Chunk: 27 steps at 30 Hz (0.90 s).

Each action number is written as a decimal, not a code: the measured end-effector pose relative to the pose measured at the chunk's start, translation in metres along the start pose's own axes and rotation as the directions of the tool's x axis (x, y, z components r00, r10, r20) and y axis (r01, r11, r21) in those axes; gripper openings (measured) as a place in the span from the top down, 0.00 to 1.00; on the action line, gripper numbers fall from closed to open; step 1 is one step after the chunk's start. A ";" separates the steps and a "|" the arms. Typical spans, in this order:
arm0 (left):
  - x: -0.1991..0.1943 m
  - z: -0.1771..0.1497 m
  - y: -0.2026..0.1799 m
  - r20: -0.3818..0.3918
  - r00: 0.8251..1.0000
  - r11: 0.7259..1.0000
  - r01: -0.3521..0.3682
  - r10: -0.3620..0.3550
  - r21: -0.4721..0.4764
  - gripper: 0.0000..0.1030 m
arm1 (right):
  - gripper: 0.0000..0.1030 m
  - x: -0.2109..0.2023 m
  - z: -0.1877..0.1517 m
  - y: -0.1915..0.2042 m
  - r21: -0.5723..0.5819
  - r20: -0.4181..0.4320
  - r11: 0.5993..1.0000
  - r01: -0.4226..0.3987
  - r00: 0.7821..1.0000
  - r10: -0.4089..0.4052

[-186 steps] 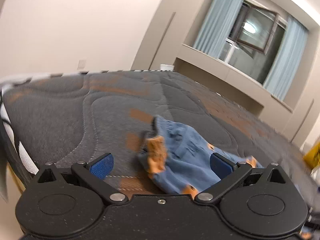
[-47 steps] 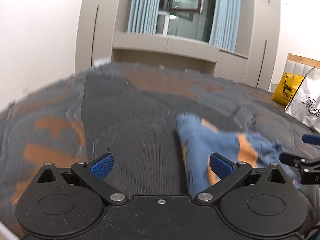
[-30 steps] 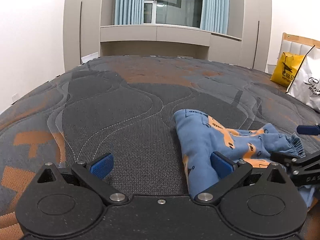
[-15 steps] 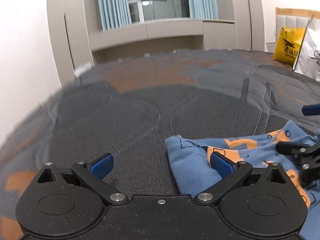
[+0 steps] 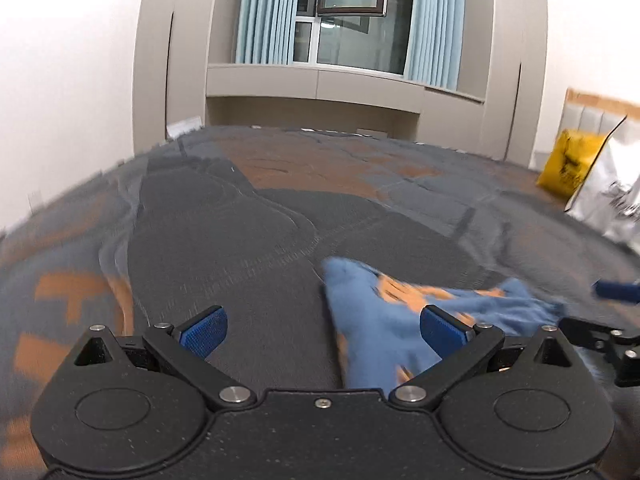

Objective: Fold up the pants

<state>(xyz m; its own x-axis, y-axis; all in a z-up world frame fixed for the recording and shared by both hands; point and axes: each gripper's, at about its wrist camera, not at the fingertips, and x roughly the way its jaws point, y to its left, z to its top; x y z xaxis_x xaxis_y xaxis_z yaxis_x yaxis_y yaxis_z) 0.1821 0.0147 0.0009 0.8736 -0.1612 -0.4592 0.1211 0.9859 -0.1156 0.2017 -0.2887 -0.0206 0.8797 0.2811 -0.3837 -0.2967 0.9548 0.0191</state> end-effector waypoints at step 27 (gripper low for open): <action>-0.019 -0.057 0.003 -0.076 0.997 0.996 0.013 -0.020 -0.090 0.01 | 0.00 -0.039 -0.053 0.001 0.139 -0.072 0.985 0.101 0.993 -0.092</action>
<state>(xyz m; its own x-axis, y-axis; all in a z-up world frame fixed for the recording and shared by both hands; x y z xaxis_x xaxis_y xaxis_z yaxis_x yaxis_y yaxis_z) 0.1390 0.0177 -0.0411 0.8329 -0.1834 -0.5222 0.0894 0.9757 -0.2000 0.1478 -0.3040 -0.0545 0.8740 0.1845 -0.4496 -0.1516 0.9825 0.1086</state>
